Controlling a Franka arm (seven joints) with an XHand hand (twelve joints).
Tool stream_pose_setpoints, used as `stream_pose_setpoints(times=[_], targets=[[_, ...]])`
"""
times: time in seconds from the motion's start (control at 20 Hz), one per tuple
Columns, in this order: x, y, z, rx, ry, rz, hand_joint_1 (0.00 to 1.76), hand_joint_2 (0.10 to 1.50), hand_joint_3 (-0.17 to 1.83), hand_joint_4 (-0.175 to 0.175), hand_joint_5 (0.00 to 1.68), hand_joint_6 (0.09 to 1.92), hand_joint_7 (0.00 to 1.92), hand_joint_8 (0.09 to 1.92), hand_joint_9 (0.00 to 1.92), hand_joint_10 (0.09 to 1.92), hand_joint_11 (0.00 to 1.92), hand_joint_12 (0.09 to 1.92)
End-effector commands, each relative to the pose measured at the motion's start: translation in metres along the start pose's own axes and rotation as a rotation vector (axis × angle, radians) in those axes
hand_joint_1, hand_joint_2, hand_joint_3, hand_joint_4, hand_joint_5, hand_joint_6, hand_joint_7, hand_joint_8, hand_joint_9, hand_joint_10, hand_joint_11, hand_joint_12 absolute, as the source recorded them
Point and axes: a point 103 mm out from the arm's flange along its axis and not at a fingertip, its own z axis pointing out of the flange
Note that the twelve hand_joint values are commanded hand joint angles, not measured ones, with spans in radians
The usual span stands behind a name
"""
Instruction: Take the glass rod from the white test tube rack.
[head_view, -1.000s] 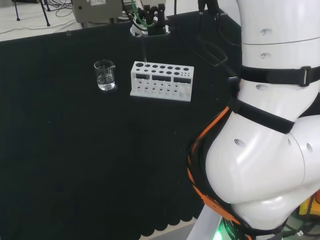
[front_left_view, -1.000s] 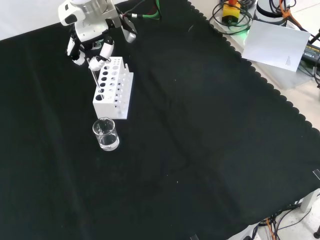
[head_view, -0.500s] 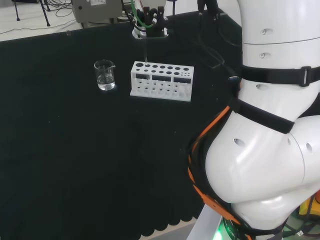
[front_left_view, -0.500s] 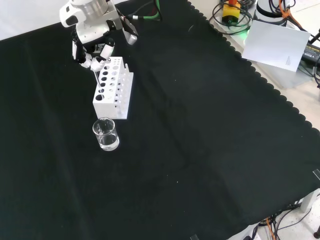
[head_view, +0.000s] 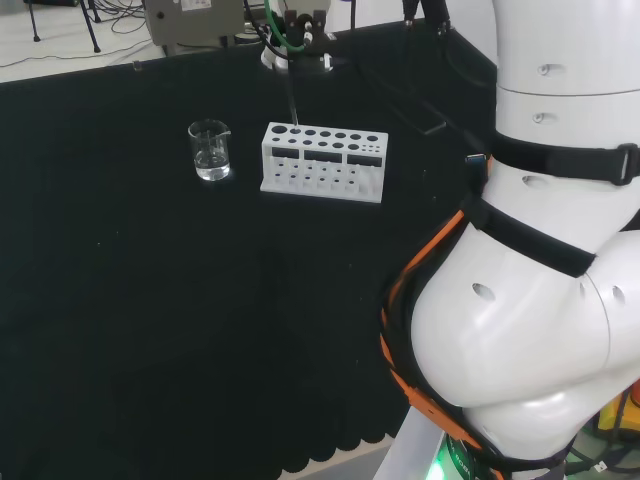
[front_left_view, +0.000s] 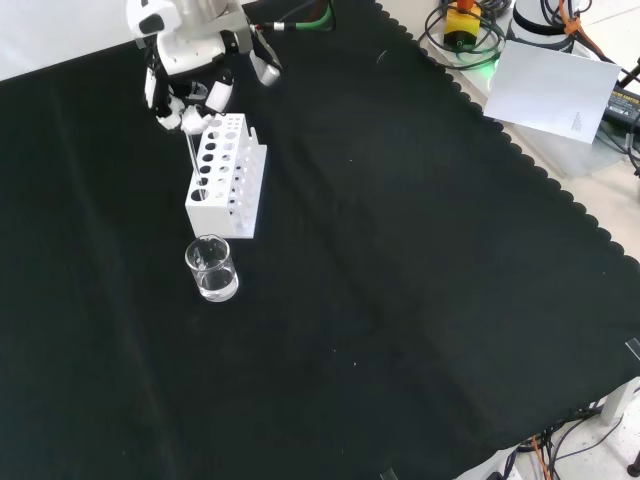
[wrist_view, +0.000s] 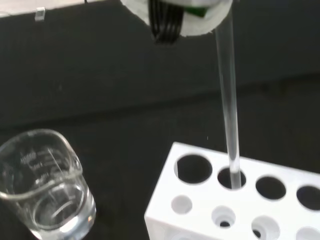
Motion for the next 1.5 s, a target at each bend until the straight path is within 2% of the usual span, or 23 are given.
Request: stream_pose_setpoints(times=[0.05,0.2,0.4,1.05,1.5], targets=[[0.0,-0.01,-0.024,-0.057,0.0,0.012,1.3,0.7,0.76,-0.175,1.07,0.79,1.12,1.28,1.63,0.96,1.6,0.77],[-0.006,-0.019,-0.038,-0.079,0.048,0.022,1.3,0.69,0.78,-0.175,1.08,0.79,1.12,1.28,1.63,0.95,1.6,0.77],[-0.006,-0.032,-0.054,-0.106,0.078,0.019,1.3,0.68,0.78,-0.175,1.09,0.76,1.13,1.27,1.64,0.93,1.61,0.75],[0.004,-0.077,-0.097,-0.156,0.053,-0.03,1.3,0.69,0.77,-0.175,1.1,0.74,1.12,1.27,1.64,0.92,1.61,0.74],[0.015,-0.105,-0.108,-0.174,0.066,-0.098,1.3,0.69,0.77,-0.175,1.11,0.73,1.12,1.27,1.64,0.92,1.61,0.73]])
